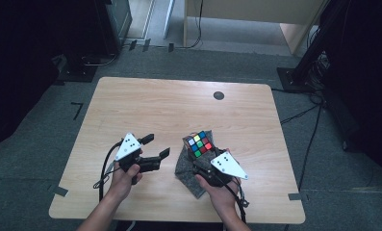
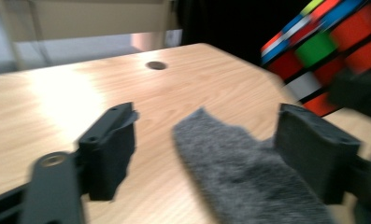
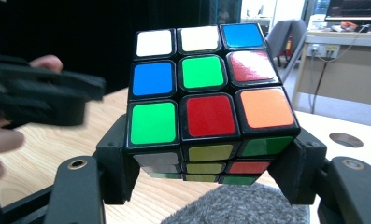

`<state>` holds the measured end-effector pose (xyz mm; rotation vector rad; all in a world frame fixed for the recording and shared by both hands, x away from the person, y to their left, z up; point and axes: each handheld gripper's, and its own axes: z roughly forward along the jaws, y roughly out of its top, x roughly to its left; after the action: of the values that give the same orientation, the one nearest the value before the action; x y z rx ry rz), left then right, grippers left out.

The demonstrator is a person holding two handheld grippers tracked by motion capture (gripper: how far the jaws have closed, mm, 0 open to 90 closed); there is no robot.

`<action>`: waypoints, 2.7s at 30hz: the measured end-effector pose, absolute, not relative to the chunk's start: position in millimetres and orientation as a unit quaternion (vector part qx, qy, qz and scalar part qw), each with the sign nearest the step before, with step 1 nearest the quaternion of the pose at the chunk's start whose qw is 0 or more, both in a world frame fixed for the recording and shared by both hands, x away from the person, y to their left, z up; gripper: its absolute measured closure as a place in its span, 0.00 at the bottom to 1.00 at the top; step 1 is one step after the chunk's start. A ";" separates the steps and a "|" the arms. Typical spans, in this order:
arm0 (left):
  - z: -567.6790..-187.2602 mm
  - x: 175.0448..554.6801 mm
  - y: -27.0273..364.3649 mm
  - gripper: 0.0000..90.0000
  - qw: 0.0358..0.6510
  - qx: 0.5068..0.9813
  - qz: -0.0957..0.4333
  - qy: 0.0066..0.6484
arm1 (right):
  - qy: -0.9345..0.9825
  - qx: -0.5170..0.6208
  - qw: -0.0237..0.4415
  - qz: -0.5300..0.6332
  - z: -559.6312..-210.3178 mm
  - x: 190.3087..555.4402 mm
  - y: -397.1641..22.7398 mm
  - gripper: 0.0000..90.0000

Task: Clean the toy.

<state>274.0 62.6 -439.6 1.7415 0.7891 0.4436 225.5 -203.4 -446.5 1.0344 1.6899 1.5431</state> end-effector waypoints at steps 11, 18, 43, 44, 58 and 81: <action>-459.4 267.4 41.2 0.15 0.524 0.779 0.226 0.258 | 0.632 0.413 0.239 0.610 -430.2 221.5 -208.1 0.38; -462.7 259.9 36.0 0.10 0.534 0.782 0.242 0.213 | 0.647 0.419 0.198 0.606 -429.3 217.9 -195.8 0.38; -460.5 238.2 26.1 0.32 0.558 0.771 0.274 0.138 | 0.661 0.457 0.093 0.588 -437.7 220.7 -180.7 0.36; -461.1 238.0 25.4 0.36 0.554 0.772 0.280 0.138 | 0.658 0.459 0.085 0.591 -438.0 221.8 -181.3 0.34; -454.6 250.6 46.8 0.37 0.552 0.785 0.221 0.172 | 0.607 0.457 0.152 0.632 -421.3 224.9 -220.5 0.30; -450.6 251.4 51.5 0.38 0.571 0.780 0.185 0.176 | 0.648 0.432 0.177 0.601 -440.5 222.2 -206.6 0.85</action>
<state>251.4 51.5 -450.6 1.8301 0.4125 0.4336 222.2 -206.6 -440.5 1.2233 1.8358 1.7022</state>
